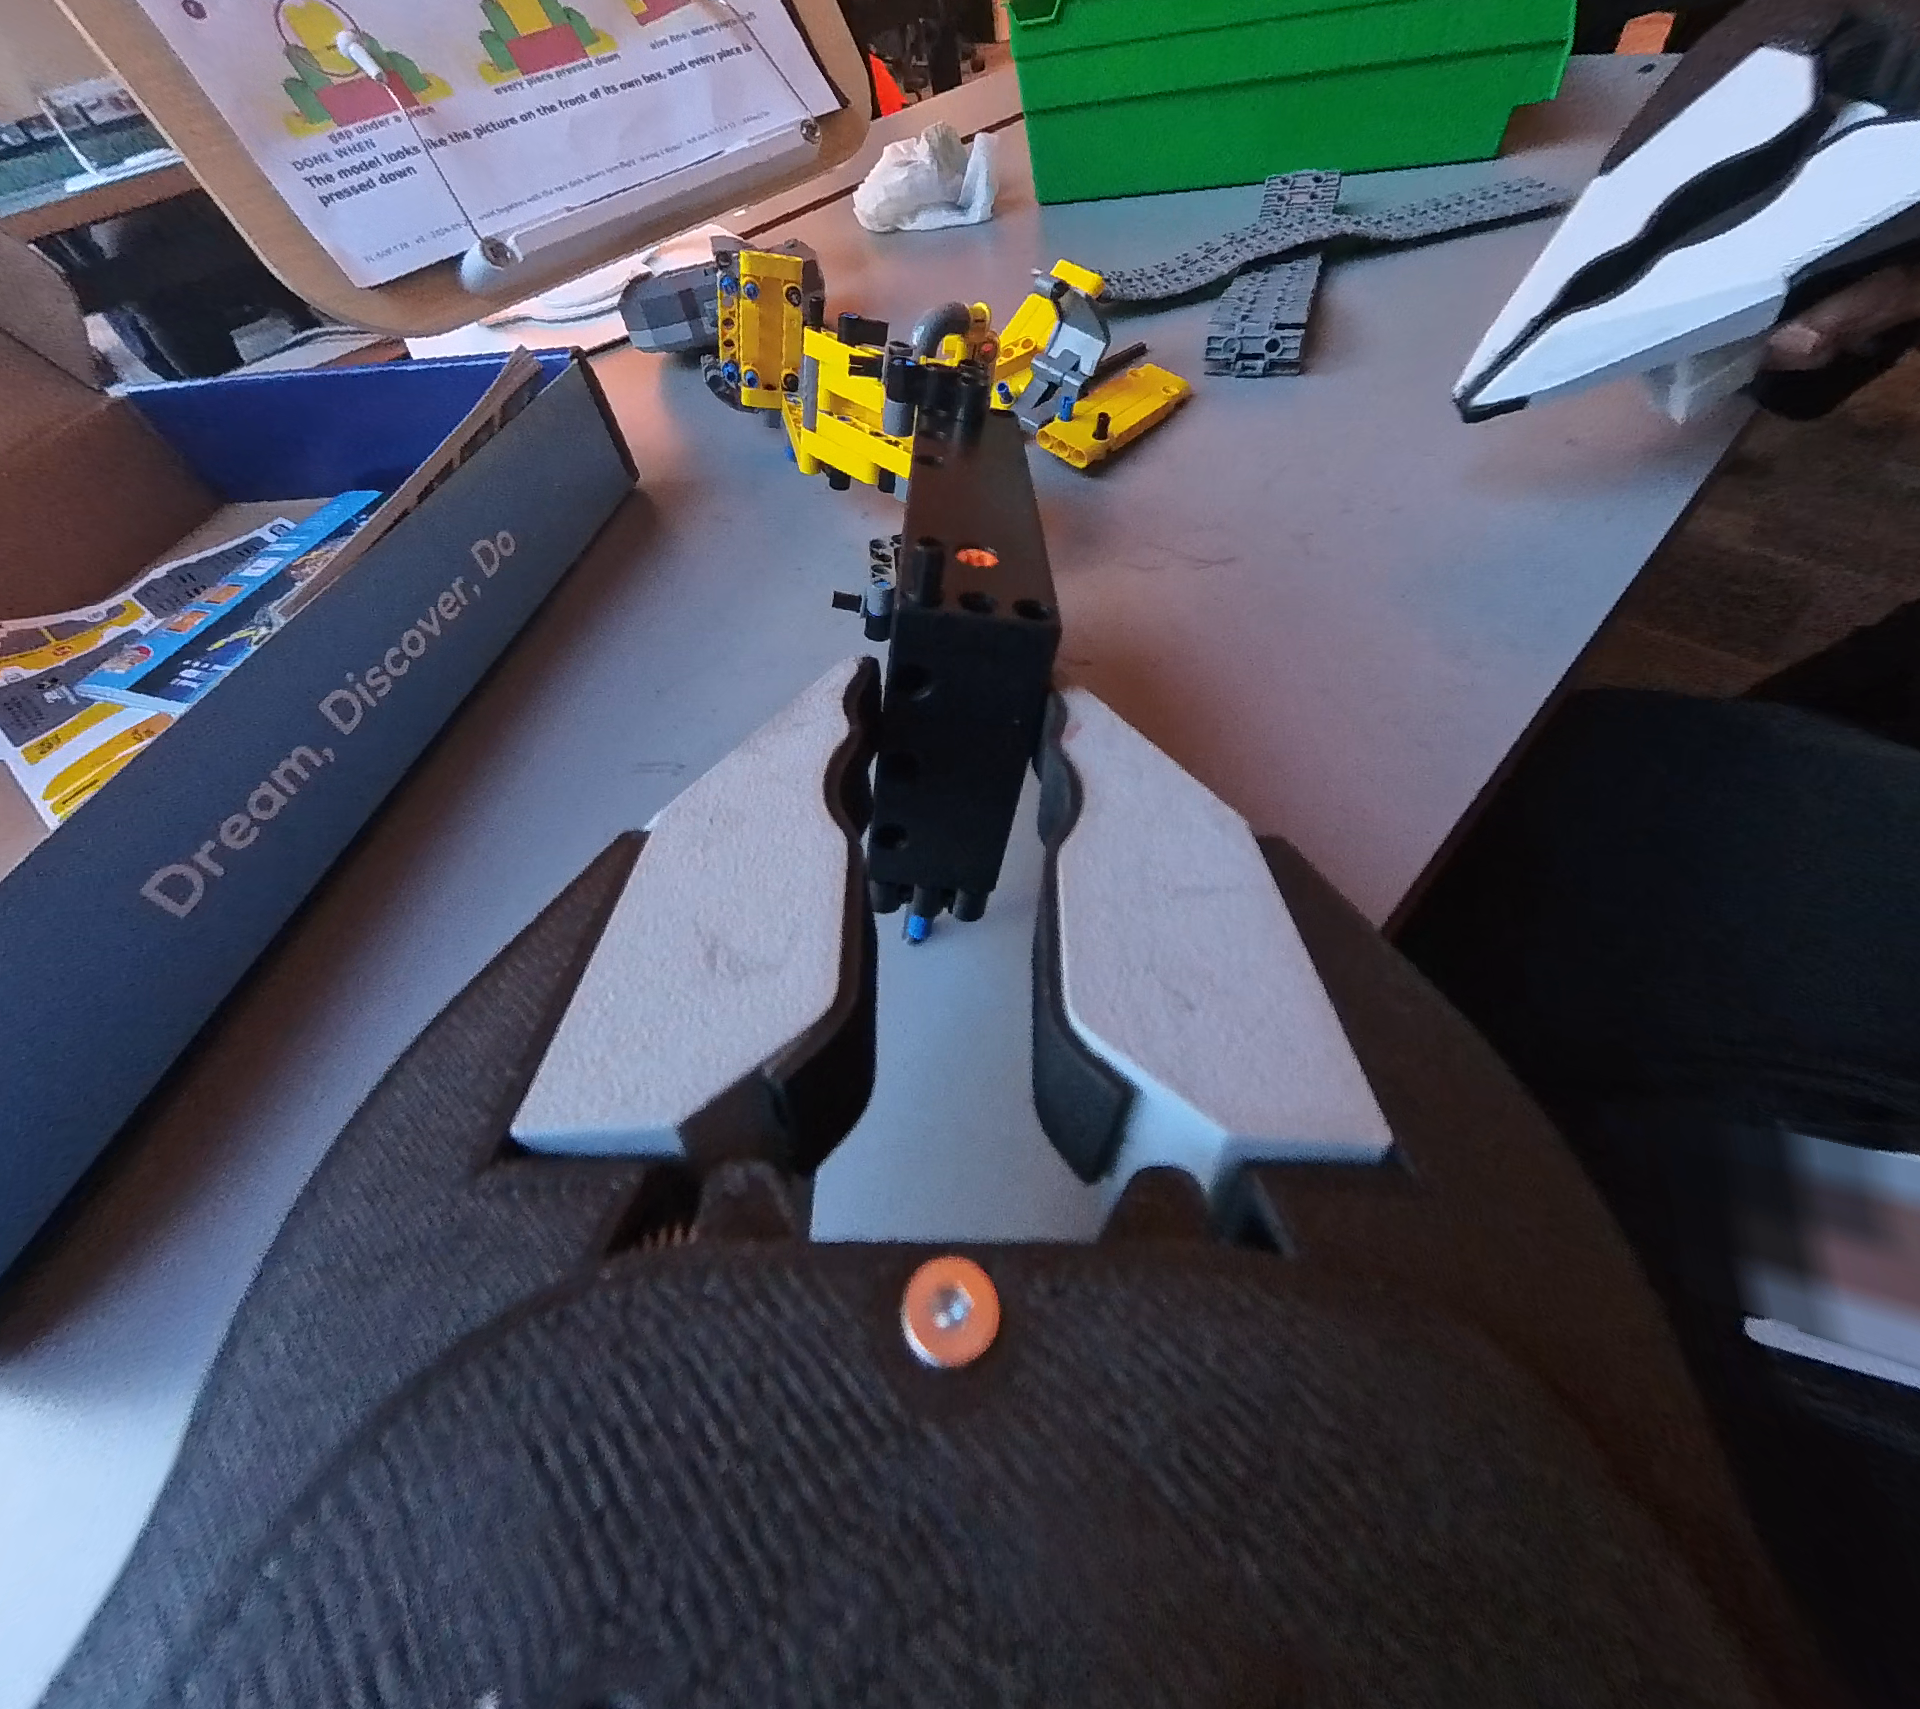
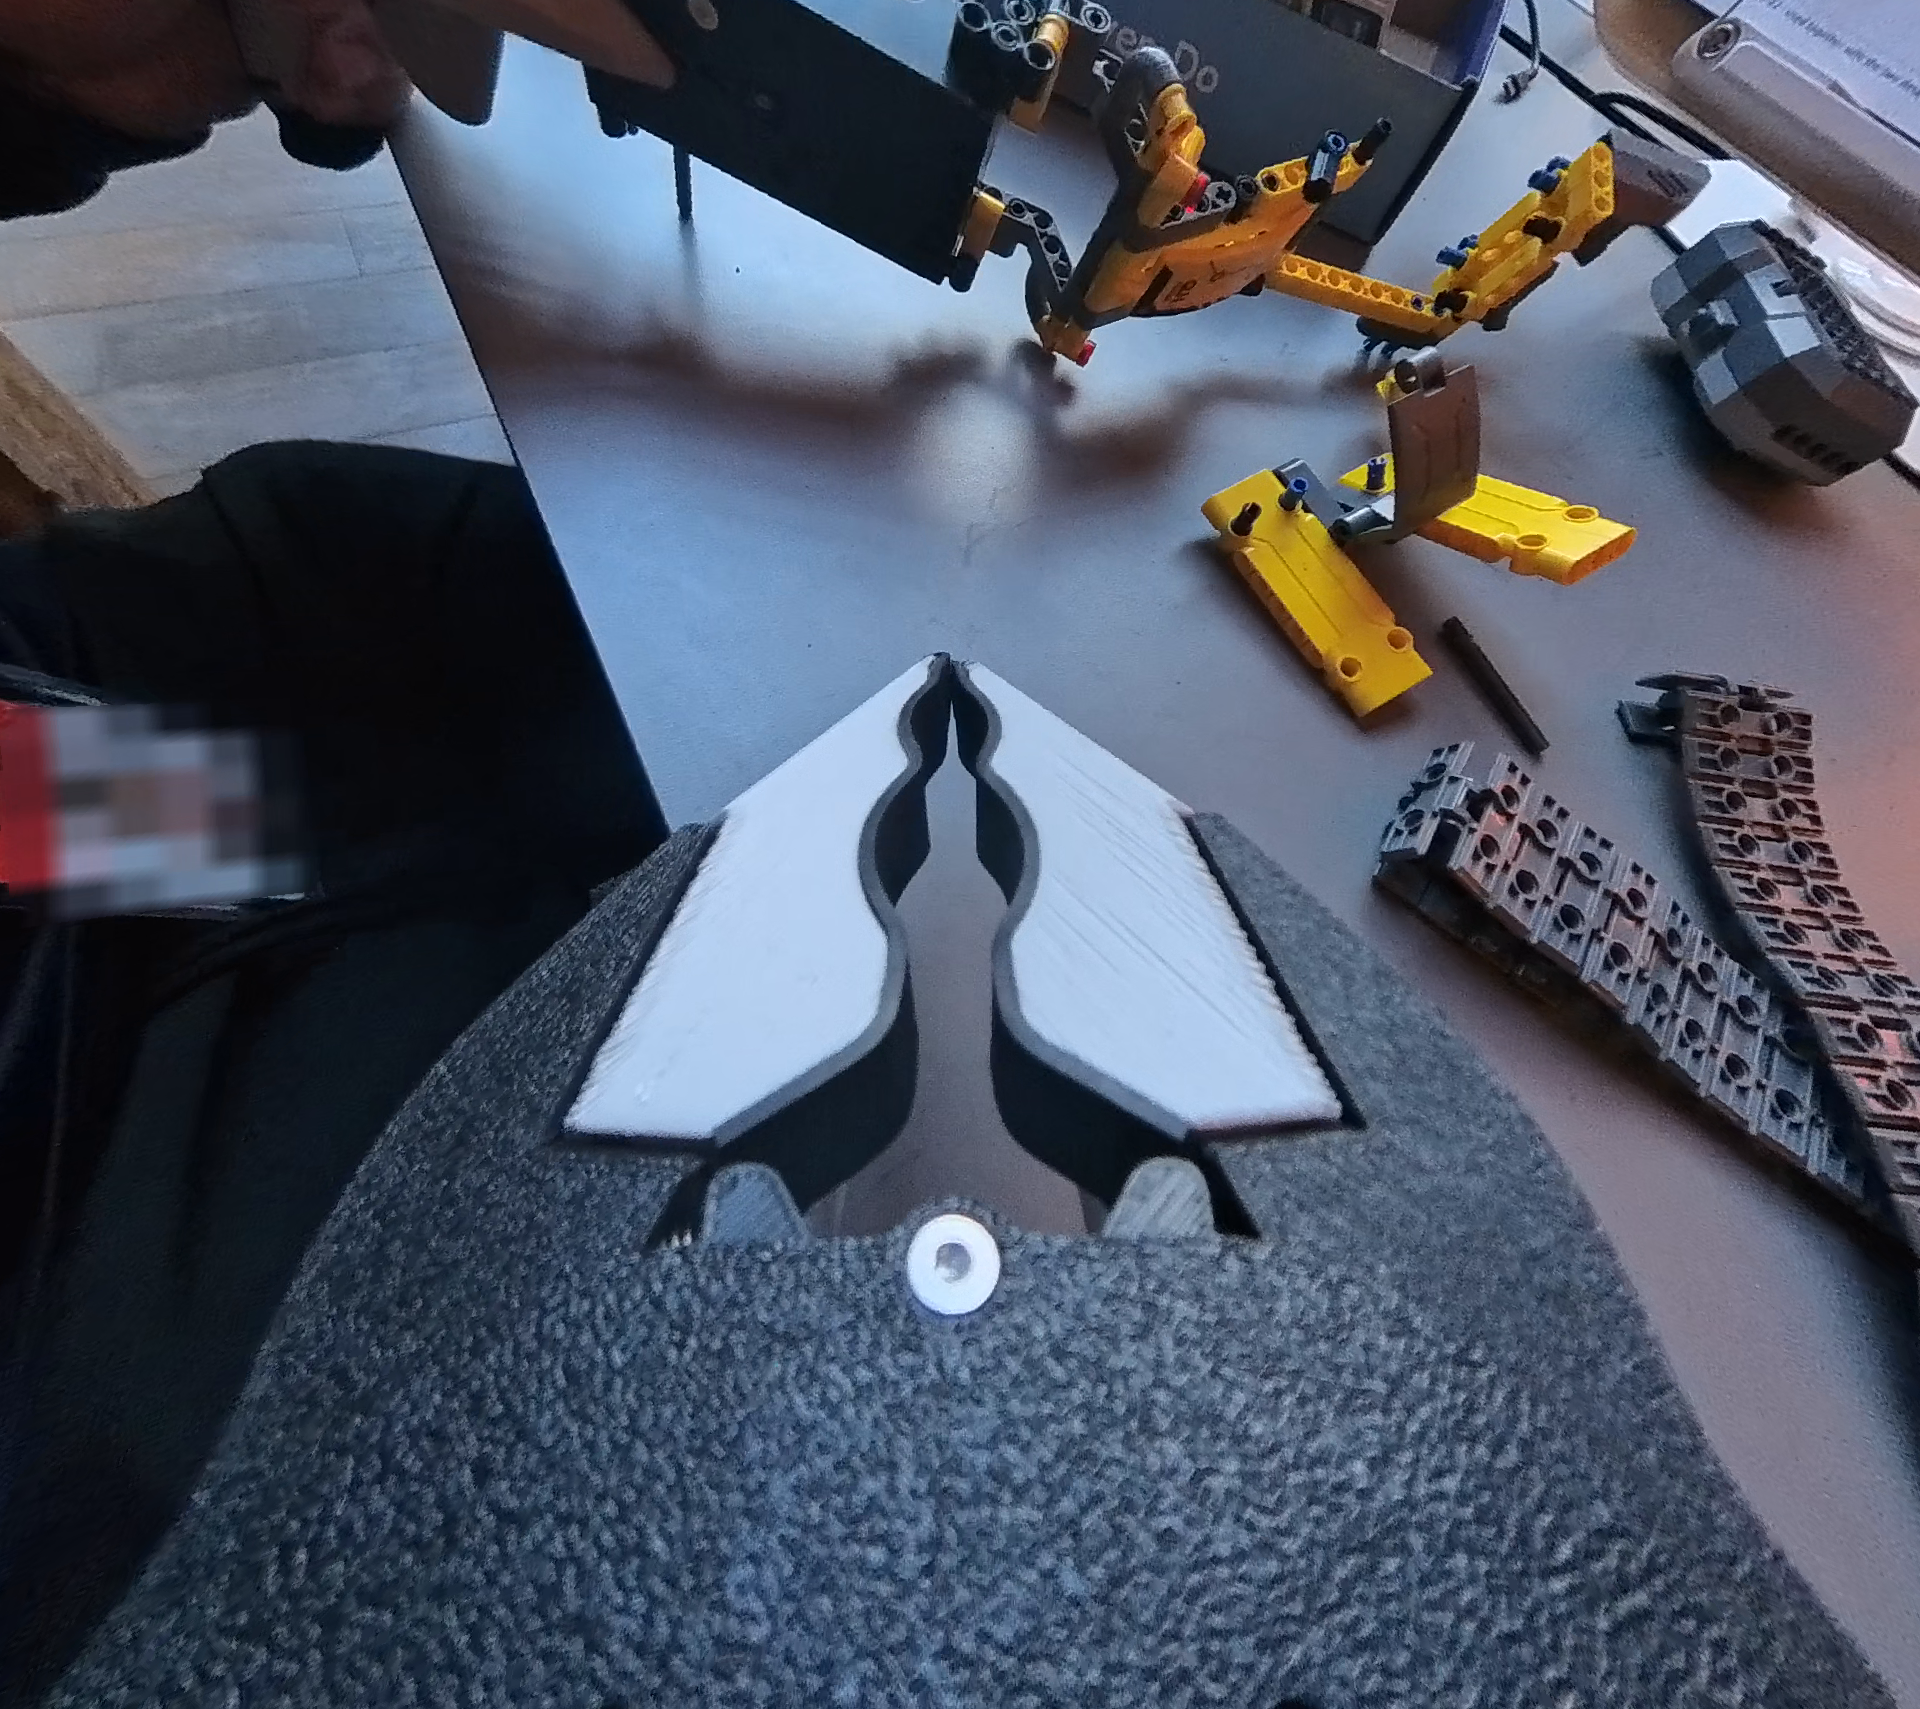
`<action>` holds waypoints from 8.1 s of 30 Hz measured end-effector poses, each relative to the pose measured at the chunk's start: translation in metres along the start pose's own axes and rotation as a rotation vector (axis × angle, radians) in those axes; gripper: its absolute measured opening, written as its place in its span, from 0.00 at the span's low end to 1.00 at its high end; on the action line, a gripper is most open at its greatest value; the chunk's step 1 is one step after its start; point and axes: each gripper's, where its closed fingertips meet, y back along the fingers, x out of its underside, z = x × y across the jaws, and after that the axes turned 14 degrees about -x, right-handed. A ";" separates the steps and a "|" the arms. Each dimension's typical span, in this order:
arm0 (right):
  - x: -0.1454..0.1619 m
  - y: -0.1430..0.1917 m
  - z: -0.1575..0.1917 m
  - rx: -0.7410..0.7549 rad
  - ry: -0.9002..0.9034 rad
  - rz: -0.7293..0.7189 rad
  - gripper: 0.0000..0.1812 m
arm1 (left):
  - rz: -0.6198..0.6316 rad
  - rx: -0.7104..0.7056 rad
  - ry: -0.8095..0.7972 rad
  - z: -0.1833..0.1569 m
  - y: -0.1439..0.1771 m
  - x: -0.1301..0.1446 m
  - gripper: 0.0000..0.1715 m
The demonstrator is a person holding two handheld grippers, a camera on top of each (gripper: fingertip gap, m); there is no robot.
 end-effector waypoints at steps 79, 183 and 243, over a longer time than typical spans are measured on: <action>-0.144 -0.112 0.039 -0.228 -0.098 -0.373 0.07 | 0.021 0.088 0.037 -0.008 0.000 -0.001 0.16; 0.022 0.016 -0.090 0.137 -0.469 0.055 0.07 | 0.020 0.095 0.291 -0.007 -0.009 -0.007 0.16; -0.011 -0.004 -0.109 0.241 -0.173 0.118 0.28 | 0.245 -0.270 -0.536 0.012 0.046 0.031 0.15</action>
